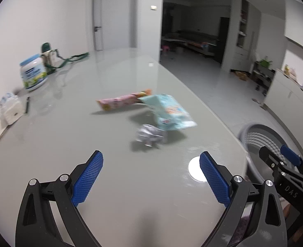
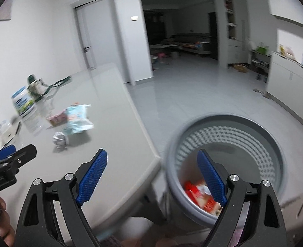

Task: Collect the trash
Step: 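Withdraw both open grippers from the basket back over the table, then grasp the light-blue baby-wipes pack with the right gripper and lift it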

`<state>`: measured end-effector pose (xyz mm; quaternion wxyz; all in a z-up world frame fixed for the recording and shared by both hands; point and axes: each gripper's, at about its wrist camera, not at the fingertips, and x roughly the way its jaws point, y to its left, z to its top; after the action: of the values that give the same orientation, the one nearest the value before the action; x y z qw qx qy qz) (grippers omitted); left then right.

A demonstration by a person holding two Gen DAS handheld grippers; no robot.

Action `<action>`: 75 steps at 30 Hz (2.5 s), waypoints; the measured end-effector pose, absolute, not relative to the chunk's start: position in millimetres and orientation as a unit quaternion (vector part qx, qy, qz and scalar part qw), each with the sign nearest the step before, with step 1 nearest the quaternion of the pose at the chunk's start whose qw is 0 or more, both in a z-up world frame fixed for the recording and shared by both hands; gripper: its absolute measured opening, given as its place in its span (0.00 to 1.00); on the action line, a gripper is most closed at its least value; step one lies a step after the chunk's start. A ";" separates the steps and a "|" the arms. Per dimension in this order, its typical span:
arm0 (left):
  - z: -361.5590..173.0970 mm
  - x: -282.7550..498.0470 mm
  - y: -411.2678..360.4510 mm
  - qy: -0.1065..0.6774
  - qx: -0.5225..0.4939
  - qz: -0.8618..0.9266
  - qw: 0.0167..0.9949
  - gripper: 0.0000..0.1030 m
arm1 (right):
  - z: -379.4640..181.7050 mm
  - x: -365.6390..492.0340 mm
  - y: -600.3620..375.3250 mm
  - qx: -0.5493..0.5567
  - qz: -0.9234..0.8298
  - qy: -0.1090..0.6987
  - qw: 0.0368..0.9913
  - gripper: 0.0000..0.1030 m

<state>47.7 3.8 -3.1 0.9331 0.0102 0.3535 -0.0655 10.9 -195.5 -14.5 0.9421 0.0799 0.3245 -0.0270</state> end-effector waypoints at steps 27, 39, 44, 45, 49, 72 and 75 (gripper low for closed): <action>-25.8 120.8 90.0 0.375 -0.015 0.002 0.927 0.91 | -32.9 187.9 -77.5 -0.010 0.068 0.439 0.896 0.83; -27.3 117.9 92.2 0.386 -0.033 -0.015 0.922 0.91 | -43.8 198.8 -69.7 -0.042 0.061 0.450 0.890 0.80; -28.6 116.4 86.6 0.387 -0.021 -0.021 0.922 0.91 | -43.1 194.1 -64.6 -0.053 0.068 0.449 0.889 0.53; -28.5 116.0 86.0 0.386 -0.020 -0.022 0.922 0.91 | -41.8 191.7 -66.5 -0.046 0.069 0.446 0.891 0.53; -28.6 115.1 85.7 0.386 -0.026 -0.028 0.922 0.91 | -32.1 178.5 -78.8 -0.020 0.074 0.434 0.898 0.52; -24.5 116.8 48.9 0.401 -0.023 -0.065 0.914 0.91 | -25.8 122.2 -135.9 0.050 0.072 0.437 0.895 0.55; -24.3 117.1 47.9 0.401 -0.023 -0.065 0.913 0.91 | -23.8 126.5 -132.1 0.047 0.068 0.435 0.897 0.65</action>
<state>117.1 47.9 -24.3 0.9133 -0.0231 0.4014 -0.0648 126.5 -132.1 -23.8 0.8966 0.0470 0.4352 0.0678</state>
